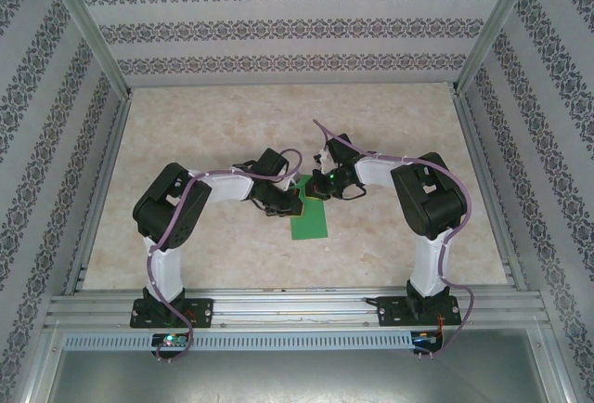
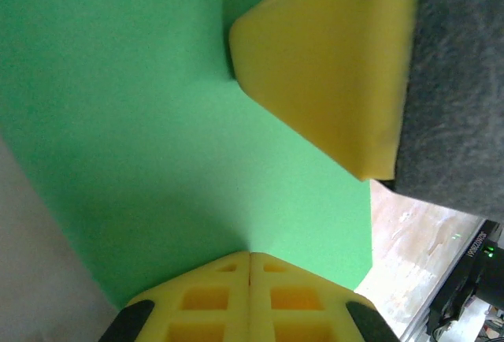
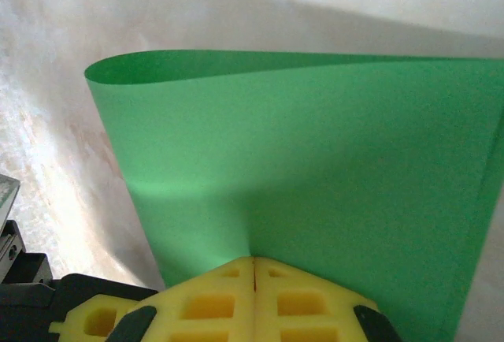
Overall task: Fold a paper plane with a square sheet of paper (fold left side to right side)
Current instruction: Hold the square sheet of paper at the center of the table.
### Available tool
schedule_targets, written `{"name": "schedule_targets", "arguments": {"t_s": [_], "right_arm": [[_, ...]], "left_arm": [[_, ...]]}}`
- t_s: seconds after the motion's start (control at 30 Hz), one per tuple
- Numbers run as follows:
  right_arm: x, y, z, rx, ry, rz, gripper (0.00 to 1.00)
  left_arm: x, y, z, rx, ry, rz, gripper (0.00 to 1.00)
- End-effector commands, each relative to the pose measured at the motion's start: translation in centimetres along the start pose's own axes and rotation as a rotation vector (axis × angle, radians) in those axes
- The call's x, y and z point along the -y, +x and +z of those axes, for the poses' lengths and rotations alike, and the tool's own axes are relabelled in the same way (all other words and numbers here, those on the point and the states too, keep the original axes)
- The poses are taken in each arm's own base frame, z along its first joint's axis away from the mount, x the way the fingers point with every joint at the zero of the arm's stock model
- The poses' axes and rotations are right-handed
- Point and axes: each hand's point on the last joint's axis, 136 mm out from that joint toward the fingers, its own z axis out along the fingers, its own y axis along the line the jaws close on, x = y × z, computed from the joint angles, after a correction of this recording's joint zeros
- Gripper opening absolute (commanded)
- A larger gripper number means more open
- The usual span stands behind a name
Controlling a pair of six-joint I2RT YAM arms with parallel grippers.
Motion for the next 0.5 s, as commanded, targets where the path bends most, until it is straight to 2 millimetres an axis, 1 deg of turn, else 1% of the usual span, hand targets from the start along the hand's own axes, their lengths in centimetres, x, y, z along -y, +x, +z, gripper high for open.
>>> {"name": "schedule_targets", "arguments": {"t_s": [0.0, 0.1, 0.17, 0.2, 0.3, 0.33, 0.4, 0.47], "right_arm": [[3.5, 1.2, 0.3, -0.016, 0.14, 0.028, 0.0], [2.7, 0.7, -0.1, -0.003, 0.12, 0.016, 0.0], [1.7, 0.1, -0.7, 0.02, 0.096, -0.003, 0.02], [0.9, -0.3, -1.2, 0.043, 0.08, -0.018, 0.02], [-1.1, -1.6, -3.1, 0.112, 0.042, -0.057, 0.1], [-1.6, -1.9, -3.7, 0.128, 0.031, -0.066, 0.11], [-2.5, -2.0, -5.0, 0.157, 0.012, -0.08, 0.12], [-2.9, -1.6, -6.1, 0.174, 0.002, -0.082, 0.12]], "left_arm": [[-1.1, 1.3, 0.9, -0.04, -0.034, -0.006, 0.0], [-2.0, 1.9, 1.2, -0.048, -0.061, -0.031, 0.0], [-2.4, 2.2, 1.3, -0.051, -0.071, -0.045, 0.0], [-2.6, 2.4, 1.4, -0.051, -0.077, -0.056, 0.0], [-2.8, 2.6, 1.5, -0.049, -0.078, -0.075, 0.0], [-2.8, 2.7, 1.6, -0.048, -0.077, -0.076, 0.0], [-2.6, 2.7, 1.7, -0.046, -0.076, -0.078, 0.0], [-2.5, 2.7, 1.7, -0.043, -0.075, -0.081, 0.0]]}}
